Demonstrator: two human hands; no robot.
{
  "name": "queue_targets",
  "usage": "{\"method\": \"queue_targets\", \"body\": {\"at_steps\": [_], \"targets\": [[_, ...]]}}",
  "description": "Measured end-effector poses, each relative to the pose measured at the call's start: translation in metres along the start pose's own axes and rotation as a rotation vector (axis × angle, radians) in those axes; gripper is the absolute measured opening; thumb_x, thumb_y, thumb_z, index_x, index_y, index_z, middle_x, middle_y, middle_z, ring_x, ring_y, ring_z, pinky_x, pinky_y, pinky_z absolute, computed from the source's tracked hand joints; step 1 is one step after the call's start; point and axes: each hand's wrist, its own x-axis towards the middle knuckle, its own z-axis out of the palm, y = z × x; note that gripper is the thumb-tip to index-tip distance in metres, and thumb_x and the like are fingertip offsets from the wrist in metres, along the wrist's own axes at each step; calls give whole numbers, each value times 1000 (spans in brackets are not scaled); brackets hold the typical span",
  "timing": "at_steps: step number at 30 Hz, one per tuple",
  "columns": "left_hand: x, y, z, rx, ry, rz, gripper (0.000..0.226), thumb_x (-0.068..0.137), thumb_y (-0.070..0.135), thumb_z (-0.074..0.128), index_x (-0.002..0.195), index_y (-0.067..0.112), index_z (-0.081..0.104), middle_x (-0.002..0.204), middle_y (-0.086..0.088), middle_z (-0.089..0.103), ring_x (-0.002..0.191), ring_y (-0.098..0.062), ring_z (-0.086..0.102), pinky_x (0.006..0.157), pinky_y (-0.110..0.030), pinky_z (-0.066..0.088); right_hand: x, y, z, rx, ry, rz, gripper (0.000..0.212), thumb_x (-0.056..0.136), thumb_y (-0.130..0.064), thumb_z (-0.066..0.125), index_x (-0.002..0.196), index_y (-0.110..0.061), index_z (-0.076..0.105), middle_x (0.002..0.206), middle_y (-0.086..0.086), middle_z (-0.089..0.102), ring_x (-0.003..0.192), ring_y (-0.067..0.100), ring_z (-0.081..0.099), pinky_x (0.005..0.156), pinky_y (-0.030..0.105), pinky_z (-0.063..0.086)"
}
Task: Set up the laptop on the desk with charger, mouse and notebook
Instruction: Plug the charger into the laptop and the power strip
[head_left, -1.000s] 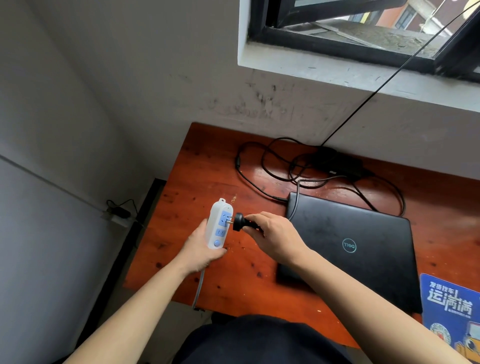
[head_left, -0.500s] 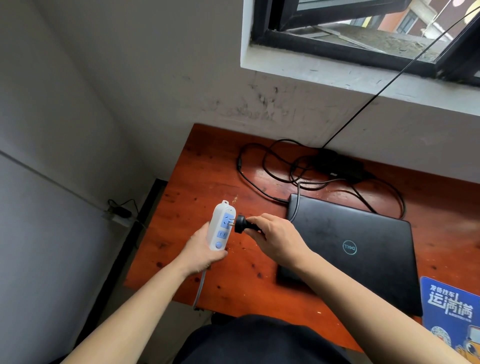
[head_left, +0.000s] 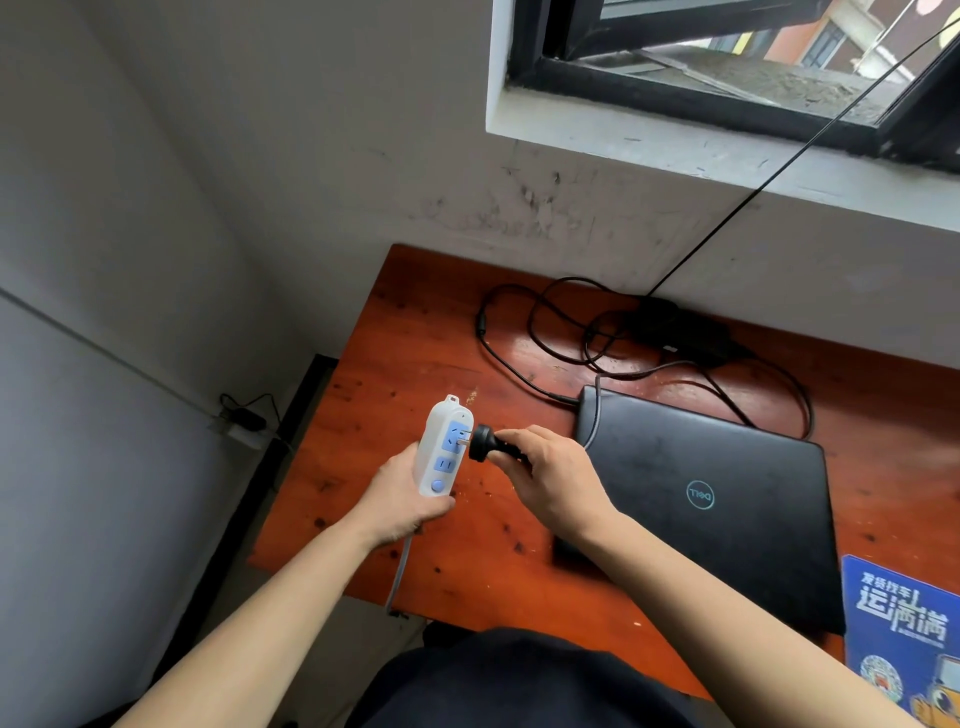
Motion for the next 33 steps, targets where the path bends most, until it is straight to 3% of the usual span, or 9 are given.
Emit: {"method": "queue_targets", "body": {"at_steps": [7, 12, 16, 20, 25, 33], "targets": [[-1, 5, -1, -1, 5, -10, 39, 69, 19, 82, 100, 23, 58, 86, 1, 66, 74, -16, 64, 66, -35, 57, 6, -3, -8, -27, -19, -67, 23, 92, -16, 72, 113, -7, 72, 88, 6, 70, 74, 25, 65, 63, 33, 53], [1, 12, 2, 1, 32, 6, 42, 71, 19, 81, 105, 21, 58, 90, 0, 66, 83, -20, 65, 73, -39, 58, 2, -7, -5, -20, 31, -73, 23, 88, -13, 76, 110, -8, 72, 84, 3, 68, 67, 21, 62, 59, 24, 46], [1, 13, -1, 46, -6, 44, 44, 72, 21, 79, 109, 24, 56, 94, 1, 65, 89, -20, 65, 77, -40, 60, 2, -4, -13, -17, 2, -88, 24, 90, -17, 75, 112, -8, 72, 83, 5, 68, 67, 24, 63, 57, 33, 54], [1, 15, 4, 97, 4, 36, 43, 71, 24, 76, 108, 26, 54, 93, 1, 62, 82, -22, 63, 71, -42, 60, 4, -9, -16, -72, -45, -102, 19, 93, -18, 70, 107, -6, 72, 80, 8, 64, 66, 30, 60, 56, 39, 52], [0, 17, 7, 170, 15, 35, 47, 71, 30, 74, 112, 27, 50, 96, 2, 60, 88, -19, 62, 75, -41, 59, 7, -11, -22, -118, -116, -101, 20, 97, -20, 64, 107, -5, 71, 84, 10, 63, 69, 31, 59, 61, 40, 52], [0, 26, 9, 298, 64, -9, 45, 72, 30, 71, 108, 27, 44, 92, 1, 58, 75, -20, 61, 60, -34, 58, 17, -20, -24, -191, -159, -156, 23, 100, -19, 58, 94, 1, 65, 81, 14, 57, 65, 36, 54, 55, 42, 43]]}}
